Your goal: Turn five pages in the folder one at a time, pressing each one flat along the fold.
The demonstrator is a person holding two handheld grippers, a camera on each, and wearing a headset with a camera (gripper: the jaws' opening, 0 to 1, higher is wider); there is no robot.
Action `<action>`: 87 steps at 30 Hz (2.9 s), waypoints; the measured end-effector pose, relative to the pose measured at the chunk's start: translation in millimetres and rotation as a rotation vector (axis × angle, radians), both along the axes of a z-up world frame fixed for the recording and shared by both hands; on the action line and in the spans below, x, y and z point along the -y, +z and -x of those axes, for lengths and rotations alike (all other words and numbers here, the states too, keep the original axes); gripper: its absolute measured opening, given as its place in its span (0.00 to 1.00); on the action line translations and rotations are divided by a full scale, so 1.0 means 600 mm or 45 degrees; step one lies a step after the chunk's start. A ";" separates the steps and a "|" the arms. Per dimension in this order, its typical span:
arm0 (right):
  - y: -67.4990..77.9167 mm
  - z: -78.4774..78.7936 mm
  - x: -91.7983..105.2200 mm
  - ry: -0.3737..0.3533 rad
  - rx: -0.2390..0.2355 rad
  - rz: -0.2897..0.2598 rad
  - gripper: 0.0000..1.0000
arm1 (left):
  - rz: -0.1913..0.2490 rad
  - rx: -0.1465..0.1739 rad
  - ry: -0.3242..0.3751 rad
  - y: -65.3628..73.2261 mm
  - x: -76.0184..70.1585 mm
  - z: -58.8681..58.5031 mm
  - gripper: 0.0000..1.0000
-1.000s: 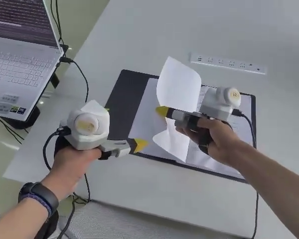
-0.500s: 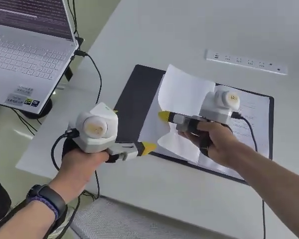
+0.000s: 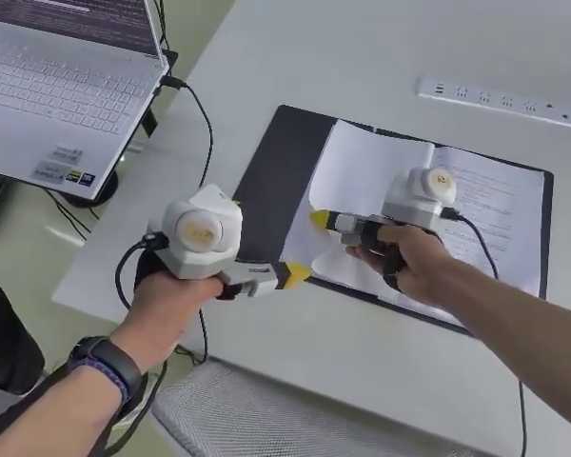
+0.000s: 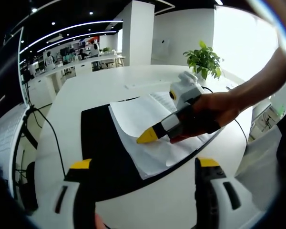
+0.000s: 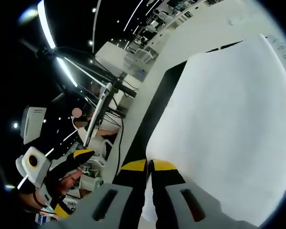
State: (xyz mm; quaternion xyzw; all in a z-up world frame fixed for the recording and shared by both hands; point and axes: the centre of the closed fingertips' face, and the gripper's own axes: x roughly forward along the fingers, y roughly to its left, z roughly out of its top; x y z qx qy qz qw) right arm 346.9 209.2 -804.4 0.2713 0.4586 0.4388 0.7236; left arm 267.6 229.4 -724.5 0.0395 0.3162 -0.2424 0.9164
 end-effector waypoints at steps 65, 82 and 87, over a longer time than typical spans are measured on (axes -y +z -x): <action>0.061 -0.059 0.107 -0.196 0.123 -0.097 0.27 | -0.052 -0.074 -0.121 -0.080 0.052 -0.055 0.23; 0.072 -0.030 0.162 -0.229 0.148 -0.058 0.22 | -0.206 -0.111 -0.180 -0.143 0.053 -0.042 0.03; 0.078 -0.038 0.177 -0.205 0.183 -0.033 0.20 | -0.227 -0.106 -0.184 -0.143 0.051 -0.043 0.01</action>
